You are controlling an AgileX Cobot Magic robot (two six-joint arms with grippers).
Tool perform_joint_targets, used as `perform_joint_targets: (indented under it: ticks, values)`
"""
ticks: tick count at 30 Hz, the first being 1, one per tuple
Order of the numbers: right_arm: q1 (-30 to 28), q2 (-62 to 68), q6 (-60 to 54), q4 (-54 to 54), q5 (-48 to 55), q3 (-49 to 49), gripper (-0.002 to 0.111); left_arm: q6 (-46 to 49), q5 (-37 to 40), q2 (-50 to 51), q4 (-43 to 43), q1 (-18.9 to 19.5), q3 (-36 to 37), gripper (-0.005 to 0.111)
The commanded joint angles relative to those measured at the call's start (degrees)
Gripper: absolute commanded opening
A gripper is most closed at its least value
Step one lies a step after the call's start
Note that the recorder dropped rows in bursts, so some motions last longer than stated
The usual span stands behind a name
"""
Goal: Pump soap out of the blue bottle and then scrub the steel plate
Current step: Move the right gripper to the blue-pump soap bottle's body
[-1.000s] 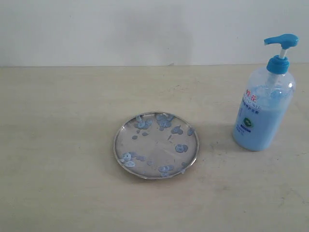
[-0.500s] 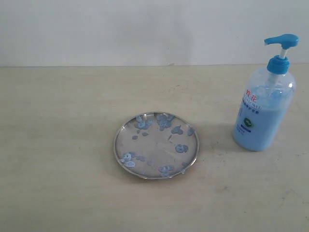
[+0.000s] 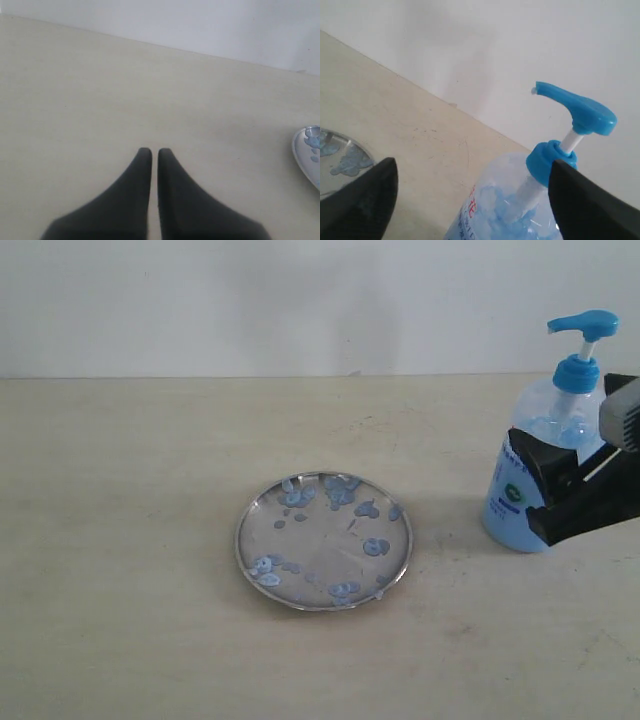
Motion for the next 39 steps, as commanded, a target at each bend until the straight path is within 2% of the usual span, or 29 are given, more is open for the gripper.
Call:
perform_joint_targets:
  ticks: [1,7,13,15,17,18,22,32,35,39]
  values:
    - [0.06,1.22,0.01,0.32,-2.16,-0.8,0.068,0.22,-1.1,-0.14,-0.08,-0.41,0.17,0.004]
    - [0.06,1.22,0.01,0.32,-2.14,-0.8,0.068,0.22,-1.1,-0.14,-0.08,-0.41,0.17,0.004]
    - [0.06,1.22,7.36,0.32,-1.83,-0.8,0.068,0.22,-1.1,-0.14,-0.08,-0.41,0.17,0.004]
    - [0.06,1.22,8.29,0.32,-0.14,-0.8,0.079,0.22,-1.1,-0.14,-0.08,-0.41,0.17,0.004]
    - [0.06,1.22,8.29,1.49,2.16,-0.8,0.102,0.22,-1.1,-0.14,-0.08,-0.41,0.17,0.004]
    - [0.06,1.22,8.29,2.2,3.22,-0.8,0.105,0.22,-1.1,-0.14,-0.08,-0.41,0.17,0.004]
    - [0.06,1.22,11.5,2.33,7.01,-0.8,0.105,0.22,-1.1,-0.14,-0.08,-0.41,0.17,0.004]
    - [-0.04,1.22,11.63,2.22,6.61,-0.8,0.105,0.22,-0.98,-0.14,-0.08,-0.41,0.17,0.004]
    - [-0.04,1.22,5.41,5.42,5.67,-0.8,0.105,0.22,-0.98,-0.14,-0.08,-0.41,0.17,0.004]
    - [-0.04,1.64,-8.93,15.76,2.31,-0.8,0.105,0.22,-0.75,-0.14,-0.08,-0.41,0.17,0.004]
